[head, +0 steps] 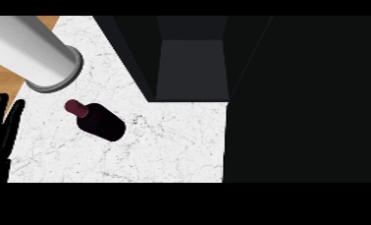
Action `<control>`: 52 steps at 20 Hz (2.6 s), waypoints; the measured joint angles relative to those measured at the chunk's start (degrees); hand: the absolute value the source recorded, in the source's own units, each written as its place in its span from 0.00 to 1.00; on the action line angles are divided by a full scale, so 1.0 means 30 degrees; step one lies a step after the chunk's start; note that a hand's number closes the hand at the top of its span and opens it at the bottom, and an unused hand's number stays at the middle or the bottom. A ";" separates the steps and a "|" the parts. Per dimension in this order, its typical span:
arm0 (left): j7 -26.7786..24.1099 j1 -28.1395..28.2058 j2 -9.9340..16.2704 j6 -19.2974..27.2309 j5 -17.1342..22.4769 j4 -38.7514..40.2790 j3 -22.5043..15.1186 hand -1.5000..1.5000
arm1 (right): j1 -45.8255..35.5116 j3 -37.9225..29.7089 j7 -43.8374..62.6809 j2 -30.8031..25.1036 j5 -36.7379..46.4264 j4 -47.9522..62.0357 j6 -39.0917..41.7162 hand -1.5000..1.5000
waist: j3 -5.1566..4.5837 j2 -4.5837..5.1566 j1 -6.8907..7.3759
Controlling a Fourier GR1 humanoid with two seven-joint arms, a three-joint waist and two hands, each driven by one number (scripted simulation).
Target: Pick up the wine, place it into the cabinet and close the cabinet
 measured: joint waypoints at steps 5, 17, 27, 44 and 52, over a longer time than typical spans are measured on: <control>-0.1113 0.0508 -0.0070 -0.1567 0.1020 0.1793 0.0691 0.00 | -0.0354 -0.0021 0.0336 -0.0080 0.0073 -0.0022 -0.0036 0.00 | 0.0001 0.0000 -0.0025; -0.4915 0.0095 -0.0563 -0.3664 0.0936 0.7106 0.1955 0.00 | -0.0412 0.0107 0.0727 0.0012 0.0223 -0.0142 0.0017 0.00 | 0.0004 0.0006 -0.0091; -0.7435 -0.0872 -0.0529 -0.4812 0.0677 1.1190 0.2868 0.00 | -0.0851 0.0027 0.1060 0.0122 0.0323 -0.0154 -0.0058 0.00 | 0.0008 0.0012 -0.0083; -1.0977 -0.2901 -0.0339 -0.6827 0.0184 1.7387 0.3336 0.00 | -0.0862 0.0057 0.1156 0.0369 0.0509 -0.0215 0.0132 0.00 | 0.0011 0.0017 -0.0090; -1.2376 -0.3776 -0.0113 -0.7350 -0.0187 1.9853 0.3515 0.00 | -0.1063 -0.0300 0.1257 0.0439 0.0494 -0.0161 0.0287 0.00 | 0.0012 0.0020 -0.0072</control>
